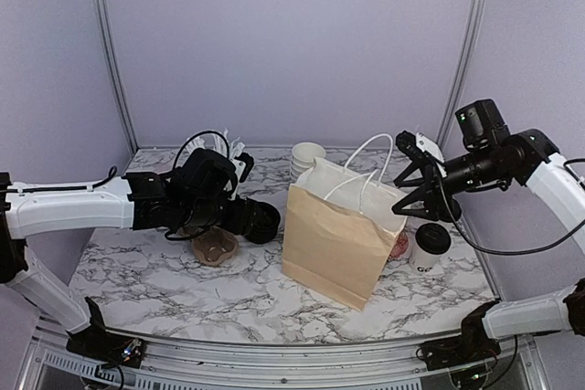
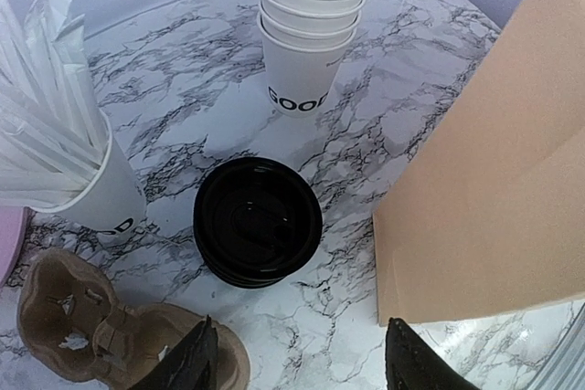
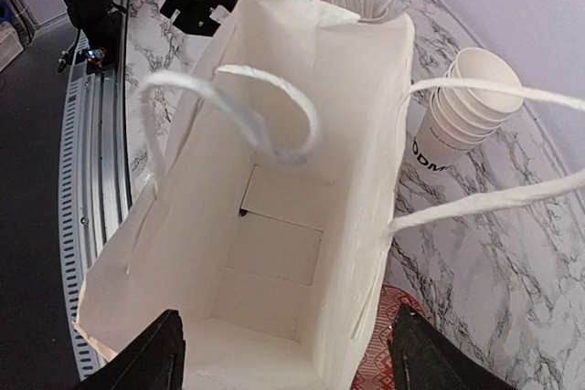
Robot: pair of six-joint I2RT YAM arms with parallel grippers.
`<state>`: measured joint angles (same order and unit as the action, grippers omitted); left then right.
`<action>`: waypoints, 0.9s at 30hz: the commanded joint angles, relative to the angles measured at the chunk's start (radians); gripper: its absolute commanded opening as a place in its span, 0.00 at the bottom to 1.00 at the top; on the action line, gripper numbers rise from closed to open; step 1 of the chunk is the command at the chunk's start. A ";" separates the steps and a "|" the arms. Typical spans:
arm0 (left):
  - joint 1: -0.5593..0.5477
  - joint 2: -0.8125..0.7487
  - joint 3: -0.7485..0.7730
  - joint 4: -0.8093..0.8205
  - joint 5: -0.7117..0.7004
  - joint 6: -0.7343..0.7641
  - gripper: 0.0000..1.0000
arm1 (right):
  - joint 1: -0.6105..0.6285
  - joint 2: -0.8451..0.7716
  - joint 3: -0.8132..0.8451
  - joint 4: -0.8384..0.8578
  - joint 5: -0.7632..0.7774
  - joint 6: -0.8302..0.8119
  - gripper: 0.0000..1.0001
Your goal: Pack the takeout coffee
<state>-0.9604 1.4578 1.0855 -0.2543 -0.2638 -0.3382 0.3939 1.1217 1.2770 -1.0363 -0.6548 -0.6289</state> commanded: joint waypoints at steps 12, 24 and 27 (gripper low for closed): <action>0.003 0.059 0.001 0.118 0.072 0.050 0.63 | -0.112 -0.029 0.054 -0.084 -0.008 -0.032 0.76; 0.002 0.077 0.002 0.138 0.129 0.072 0.62 | -0.236 -0.034 -0.126 -0.053 0.154 -0.085 0.64; -0.005 0.059 -0.004 0.138 0.162 0.064 0.62 | -0.236 -0.002 -0.174 0.017 0.135 -0.070 0.61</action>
<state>-0.9604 1.5288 1.0855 -0.1406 -0.1551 -0.2821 0.1631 1.0752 1.1713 -1.0752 -0.5694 -0.6903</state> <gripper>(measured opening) 0.621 0.621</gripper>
